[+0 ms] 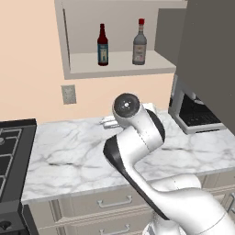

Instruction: Sort all alcoholic drinks to one cabinet, and non-alcoholic drinks to the other.

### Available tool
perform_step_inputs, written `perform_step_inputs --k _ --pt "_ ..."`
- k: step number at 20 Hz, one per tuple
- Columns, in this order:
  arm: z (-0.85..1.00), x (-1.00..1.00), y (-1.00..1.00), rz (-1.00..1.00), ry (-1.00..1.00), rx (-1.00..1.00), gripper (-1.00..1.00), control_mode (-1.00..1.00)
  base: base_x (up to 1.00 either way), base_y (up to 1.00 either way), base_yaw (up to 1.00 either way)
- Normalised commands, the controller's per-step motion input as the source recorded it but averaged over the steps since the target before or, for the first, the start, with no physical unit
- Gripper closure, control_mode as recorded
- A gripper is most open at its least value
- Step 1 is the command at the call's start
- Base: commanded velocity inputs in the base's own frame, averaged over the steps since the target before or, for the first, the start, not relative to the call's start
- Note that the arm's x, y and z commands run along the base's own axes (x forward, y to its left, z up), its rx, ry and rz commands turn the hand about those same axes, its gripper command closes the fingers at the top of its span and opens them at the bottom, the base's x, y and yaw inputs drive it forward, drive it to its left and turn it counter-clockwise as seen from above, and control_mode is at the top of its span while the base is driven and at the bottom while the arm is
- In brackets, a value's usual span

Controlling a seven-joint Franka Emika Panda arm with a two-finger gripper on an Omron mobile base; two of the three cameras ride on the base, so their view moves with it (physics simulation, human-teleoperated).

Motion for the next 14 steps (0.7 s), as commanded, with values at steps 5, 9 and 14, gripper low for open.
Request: perform_step_inputs --k 5,9,14 --pt "0.00 0.00 -0.29 0.15 0.01 0.15 1.00 -1.00 0.00 0.00 0.00" --pt "0.00 -0.02 -0.02 0.03 0.00 0.04 1.00 -1.00 0.00 0.00 0.00" --pt "0.00 0.00 0.00 0.00 0.00 0.00 1.00 1.00 -0.76 0.00 0.00"
